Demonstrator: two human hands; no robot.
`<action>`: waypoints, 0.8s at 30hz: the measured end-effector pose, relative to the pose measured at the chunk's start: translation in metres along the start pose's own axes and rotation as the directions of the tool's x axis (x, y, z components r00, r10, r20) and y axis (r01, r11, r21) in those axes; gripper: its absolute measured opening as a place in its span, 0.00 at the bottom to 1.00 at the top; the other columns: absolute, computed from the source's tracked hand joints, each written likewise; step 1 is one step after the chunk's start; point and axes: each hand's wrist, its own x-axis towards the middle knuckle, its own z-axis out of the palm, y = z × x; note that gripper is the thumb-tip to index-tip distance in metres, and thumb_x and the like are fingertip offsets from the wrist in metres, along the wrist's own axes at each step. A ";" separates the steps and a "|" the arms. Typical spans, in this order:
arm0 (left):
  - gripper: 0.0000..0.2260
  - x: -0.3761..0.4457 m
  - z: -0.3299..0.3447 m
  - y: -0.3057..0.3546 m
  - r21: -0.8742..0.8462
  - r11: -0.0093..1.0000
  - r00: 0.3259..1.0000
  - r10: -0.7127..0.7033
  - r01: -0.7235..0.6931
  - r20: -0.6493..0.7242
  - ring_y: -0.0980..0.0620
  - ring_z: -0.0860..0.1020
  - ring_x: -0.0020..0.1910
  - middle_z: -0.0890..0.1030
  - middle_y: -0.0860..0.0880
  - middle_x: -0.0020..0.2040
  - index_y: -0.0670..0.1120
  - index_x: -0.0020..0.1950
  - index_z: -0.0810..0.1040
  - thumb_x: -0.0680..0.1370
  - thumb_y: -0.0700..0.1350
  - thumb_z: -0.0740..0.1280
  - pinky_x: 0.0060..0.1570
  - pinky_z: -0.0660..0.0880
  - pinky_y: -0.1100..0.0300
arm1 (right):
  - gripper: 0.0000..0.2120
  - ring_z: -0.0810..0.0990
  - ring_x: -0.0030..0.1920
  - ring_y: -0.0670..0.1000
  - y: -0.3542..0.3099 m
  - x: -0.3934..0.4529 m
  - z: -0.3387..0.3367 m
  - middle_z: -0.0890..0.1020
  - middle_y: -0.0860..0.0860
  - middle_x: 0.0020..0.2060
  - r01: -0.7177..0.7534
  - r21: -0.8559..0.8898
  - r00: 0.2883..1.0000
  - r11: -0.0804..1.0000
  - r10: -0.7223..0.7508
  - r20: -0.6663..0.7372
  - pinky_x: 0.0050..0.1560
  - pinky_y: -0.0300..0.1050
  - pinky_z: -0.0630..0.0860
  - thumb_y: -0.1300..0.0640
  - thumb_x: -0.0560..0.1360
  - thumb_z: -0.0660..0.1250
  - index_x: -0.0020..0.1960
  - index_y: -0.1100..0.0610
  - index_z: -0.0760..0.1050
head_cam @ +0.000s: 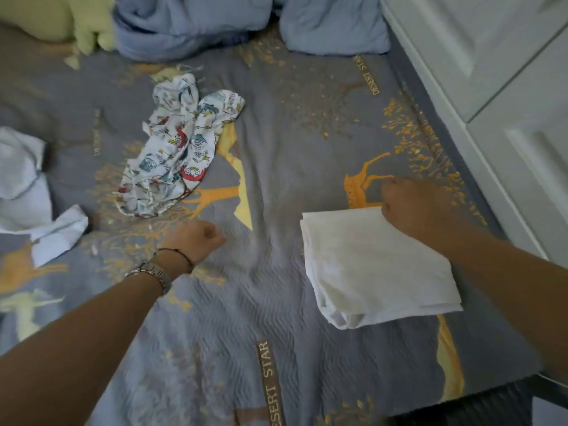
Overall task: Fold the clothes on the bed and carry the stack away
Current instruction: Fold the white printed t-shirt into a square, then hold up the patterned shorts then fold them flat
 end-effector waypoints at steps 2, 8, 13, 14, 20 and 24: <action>0.13 0.005 -0.031 -0.022 0.163 0.987 1.000 0.003 -0.002 -0.006 0.44 0.78 0.44 0.83 0.43 0.45 0.46 0.46 0.81 0.76 0.54 0.64 0.44 0.76 0.52 | 0.06 0.80 0.49 0.60 -0.032 0.010 -0.020 0.81 0.58 0.47 0.043 -0.005 0.999 0.999 -0.043 -0.017 0.46 0.49 0.75 0.59 0.75 0.62 0.49 0.59 0.74; 0.15 0.028 -0.092 -0.083 0.367 0.925 0.992 -0.054 0.094 -0.118 0.44 0.79 0.45 0.79 0.47 0.40 0.47 0.39 0.79 0.76 0.55 0.61 0.46 0.77 0.52 | 0.10 0.79 0.53 0.59 -0.123 0.052 -0.046 0.81 0.57 0.51 0.107 0.087 0.994 0.990 -0.105 -0.032 0.50 0.48 0.74 0.54 0.74 0.62 0.53 0.57 0.74; 0.13 0.064 -0.099 -0.126 0.305 0.938 0.978 -0.116 0.165 -0.173 0.43 0.76 0.56 0.79 0.45 0.55 0.50 0.52 0.79 0.75 0.56 0.64 0.52 0.75 0.50 | 0.10 0.79 0.53 0.58 -0.190 0.093 -0.035 0.79 0.56 0.51 0.170 0.189 0.985 0.967 -0.162 -0.059 0.48 0.48 0.74 0.53 0.74 0.63 0.53 0.56 0.73; 0.14 0.071 -0.095 -0.133 0.287 0.941 0.975 -0.134 0.182 -0.180 0.43 0.75 0.57 0.78 0.45 0.57 0.49 0.54 0.78 0.74 0.56 0.64 0.52 0.74 0.50 | 0.09 0.79 0.52 0.58 -0.201 0.100 -0.031 0.79 0.55 0.50 0.170 0.216 0.985 0.961 -0.164 -0.047 0.46 0.46 0.73 0.52 0.74 0.63 0.52 0.55 0.73; 0.25 0.116 -0.063 -0.158 0.058 0.980 0.961 -0.172 0.188 -0.218 0.41 0.68 0.64 0.69 0.43 0.64 0.46 0.67 0.65 0.73 0.52 0.67 0.57 0.72 0.45 | 0.07 0.79 0.50 0.53 -0.245 0.136 -0.001 0.80 0.49 0.47 0.208 0.355 0.958 0.912 -0.262 0.112 0.45 0.44 0.75 0.53 0.73 0.62 0.51 0.51 0.73; 0.33 0.140 -0.050 -0.162 -0.114 0.983 0.942 -0.173 0.146 -0.286 0.41 0.66 0.65 0.66 0.44 0.65 0.43 0.68 0.61 0.71 0.56 0.70 0.59 0.71 0.44 | 0.03 0.79 0.45 0.51 -0.260 0.151 0.013 0.80 0.47 0.44 0.193 0.428 0.967 0.883 -0.245 0.068 0.39 0.42 0.72 0.53 0.73 0.62 0.47 0.51 0.73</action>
